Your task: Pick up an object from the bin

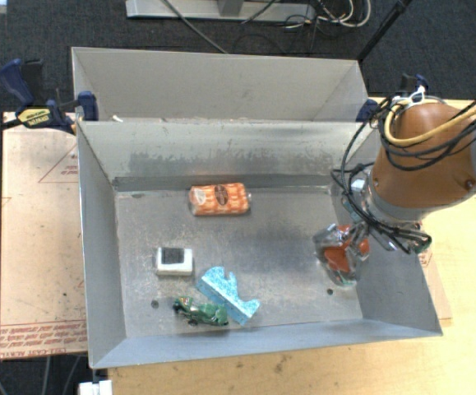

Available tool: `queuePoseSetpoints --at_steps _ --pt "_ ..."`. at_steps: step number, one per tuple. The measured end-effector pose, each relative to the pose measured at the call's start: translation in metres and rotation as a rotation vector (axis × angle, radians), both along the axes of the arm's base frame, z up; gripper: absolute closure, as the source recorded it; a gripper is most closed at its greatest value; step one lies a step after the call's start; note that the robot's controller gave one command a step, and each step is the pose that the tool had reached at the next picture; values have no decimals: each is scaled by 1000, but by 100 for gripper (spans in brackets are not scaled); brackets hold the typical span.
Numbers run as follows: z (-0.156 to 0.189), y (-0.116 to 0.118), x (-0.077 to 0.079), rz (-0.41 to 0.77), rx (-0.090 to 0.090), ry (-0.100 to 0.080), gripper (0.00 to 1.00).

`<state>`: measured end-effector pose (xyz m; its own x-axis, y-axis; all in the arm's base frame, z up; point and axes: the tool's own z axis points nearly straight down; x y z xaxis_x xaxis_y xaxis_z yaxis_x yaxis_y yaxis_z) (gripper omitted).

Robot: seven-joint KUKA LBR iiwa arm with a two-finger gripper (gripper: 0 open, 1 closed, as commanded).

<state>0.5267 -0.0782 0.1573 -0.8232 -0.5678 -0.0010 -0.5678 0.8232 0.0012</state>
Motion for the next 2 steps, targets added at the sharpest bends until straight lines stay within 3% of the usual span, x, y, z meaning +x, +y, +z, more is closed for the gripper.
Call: queuePoseSetpoints --at_steps 1,2 --pt "27 -5 0 54 0 -2 100" --pt "78 7 26 -38 0 1 100"
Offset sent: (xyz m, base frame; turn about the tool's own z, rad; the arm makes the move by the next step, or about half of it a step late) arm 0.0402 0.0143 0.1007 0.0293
